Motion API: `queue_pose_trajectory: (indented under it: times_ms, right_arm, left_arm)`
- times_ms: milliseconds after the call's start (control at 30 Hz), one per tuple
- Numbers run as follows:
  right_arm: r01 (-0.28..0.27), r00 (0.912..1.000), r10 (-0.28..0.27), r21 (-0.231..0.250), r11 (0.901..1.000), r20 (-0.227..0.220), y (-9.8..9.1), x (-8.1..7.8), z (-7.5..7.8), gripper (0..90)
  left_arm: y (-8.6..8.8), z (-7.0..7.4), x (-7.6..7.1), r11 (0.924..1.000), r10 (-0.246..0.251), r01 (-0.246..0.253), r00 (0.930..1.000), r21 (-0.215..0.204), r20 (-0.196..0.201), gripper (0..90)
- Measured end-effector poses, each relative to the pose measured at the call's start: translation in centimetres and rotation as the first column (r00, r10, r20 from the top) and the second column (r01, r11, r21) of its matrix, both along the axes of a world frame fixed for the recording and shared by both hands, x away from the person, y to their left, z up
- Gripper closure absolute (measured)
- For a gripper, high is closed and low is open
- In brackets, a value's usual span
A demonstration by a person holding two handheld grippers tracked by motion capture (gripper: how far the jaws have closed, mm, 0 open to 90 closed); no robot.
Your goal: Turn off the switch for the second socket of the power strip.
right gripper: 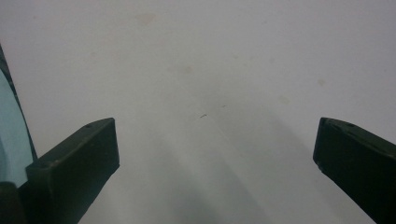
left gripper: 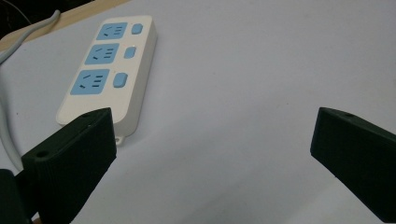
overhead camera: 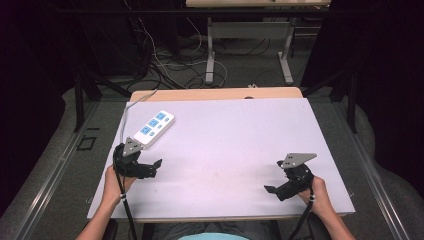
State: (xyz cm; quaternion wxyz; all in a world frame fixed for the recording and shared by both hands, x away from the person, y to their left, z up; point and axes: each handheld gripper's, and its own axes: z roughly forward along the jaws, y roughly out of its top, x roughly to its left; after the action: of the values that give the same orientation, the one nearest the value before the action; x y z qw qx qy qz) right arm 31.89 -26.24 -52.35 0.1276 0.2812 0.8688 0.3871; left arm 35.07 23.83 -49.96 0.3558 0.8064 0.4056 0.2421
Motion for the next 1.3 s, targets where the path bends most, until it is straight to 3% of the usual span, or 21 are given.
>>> queue_pose_trajectory:
  times_ms: [300, 800, 1133, 1300]
  right_arm:
    - [-0.004, 1.0, 0.004, 0.008, 1.0, 0.005, 0.2, 0.1, -0.1, 0.0]
    - [-0.032, 0.9995, 0.032, -0.031, 0.999, 0.003, 0.2, 0.3, -0.1, 0.0]
    - [-0.033, 0.9994, 0.033, -0.022, 0.9992, 0.006, 0.3, 0.3, -0.2, 0.0]
    - [-0.034, 0.9994, 0.034, -0.025, 0.9991, 0.004, 0.3, 0.3, -0.2, 0.0]
  left_arm:
    - [0.3, 0.2, 1.0, 0.9998, 0.017, -0.017, 0.9998, 0.012, -0.005, 0.2]
    - [0.2, 0.0, 2.8, 0.9994, 0.024, -0.023, 0.9997, 0.024, -0.005, 0.3]
    - [0.1, -0.1, 4.1, 0.9977, 0.03, -0.029, 0.9994, 0.061, -0.014, 1.4]
    - [0.1, -0.1, 4.8, 0.9978, 0.039, -0.038, 0.999, 0.054, -0.019, 1.3]
